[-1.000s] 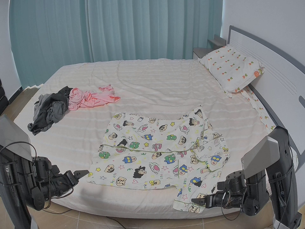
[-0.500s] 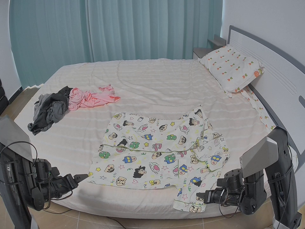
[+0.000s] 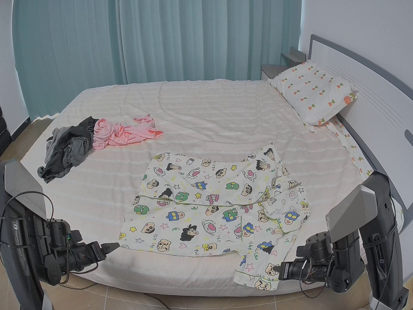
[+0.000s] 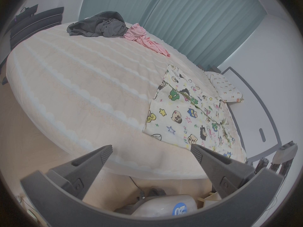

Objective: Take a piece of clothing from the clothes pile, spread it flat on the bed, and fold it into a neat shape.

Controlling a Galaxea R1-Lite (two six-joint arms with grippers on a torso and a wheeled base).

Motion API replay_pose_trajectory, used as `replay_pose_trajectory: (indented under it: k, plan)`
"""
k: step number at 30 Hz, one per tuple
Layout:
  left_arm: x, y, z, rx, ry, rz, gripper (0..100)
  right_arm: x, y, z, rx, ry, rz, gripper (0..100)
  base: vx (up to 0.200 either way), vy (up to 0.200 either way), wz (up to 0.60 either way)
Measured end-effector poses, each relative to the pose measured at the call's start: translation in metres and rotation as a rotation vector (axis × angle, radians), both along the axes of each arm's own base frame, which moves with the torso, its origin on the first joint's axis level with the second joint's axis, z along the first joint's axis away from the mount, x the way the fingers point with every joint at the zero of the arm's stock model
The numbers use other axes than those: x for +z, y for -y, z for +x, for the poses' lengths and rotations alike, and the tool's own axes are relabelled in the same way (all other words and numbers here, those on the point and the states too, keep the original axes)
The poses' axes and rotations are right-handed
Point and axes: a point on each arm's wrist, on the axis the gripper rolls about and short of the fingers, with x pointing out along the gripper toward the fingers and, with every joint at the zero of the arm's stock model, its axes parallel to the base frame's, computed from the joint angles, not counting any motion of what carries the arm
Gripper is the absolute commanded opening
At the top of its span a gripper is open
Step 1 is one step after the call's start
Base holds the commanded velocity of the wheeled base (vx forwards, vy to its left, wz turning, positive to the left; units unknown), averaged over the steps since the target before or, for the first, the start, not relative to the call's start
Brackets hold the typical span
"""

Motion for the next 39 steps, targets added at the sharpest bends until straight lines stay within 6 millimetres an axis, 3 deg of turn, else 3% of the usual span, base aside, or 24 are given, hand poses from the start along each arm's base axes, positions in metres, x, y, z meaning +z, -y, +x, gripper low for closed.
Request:
replay_pose_trajectory:
  k: [4, 20, 37, 38, 39]
  plan:
    - [-0.009, 0.003, 0.004, -0.03, -0.014, 0.014, 100, 0.001, 0.0, 0.0, -0.01, -0.004, 0.01, 0, 0.0, 0.0, 0.0]
    - [-0.029, 0.035, 0.062, -0.067, 0.117, 0.054, 100, 0.002, -0.001, 0.001, -0.013, 0.001, 0.015, 0, 0.0, 0.0, 0.0]
    - [-0.042, 0.042, 0.068, -0.182, 0.099, 0.168, 100, 0.002, -0.002, 0.002, -0.014, 0.004, 0.016, 0, 0.0, 0.0, 0.0]
    - [-0.043, 0.042, 0.068, -0.188, 0.09, 0.172, 0, 0.002, -0.001, 0.002, -0.014, 0.005, 0.016, 0, 0.0, 0.0, 0.0]
    - [-0.043, 0.042, 0.068, -0.192, 0.084, 0.175, 0, 0.002, -0.001, 0.002, -0.015, 0.005, 0.016, 0, 0.0, 0.0, 0.0]
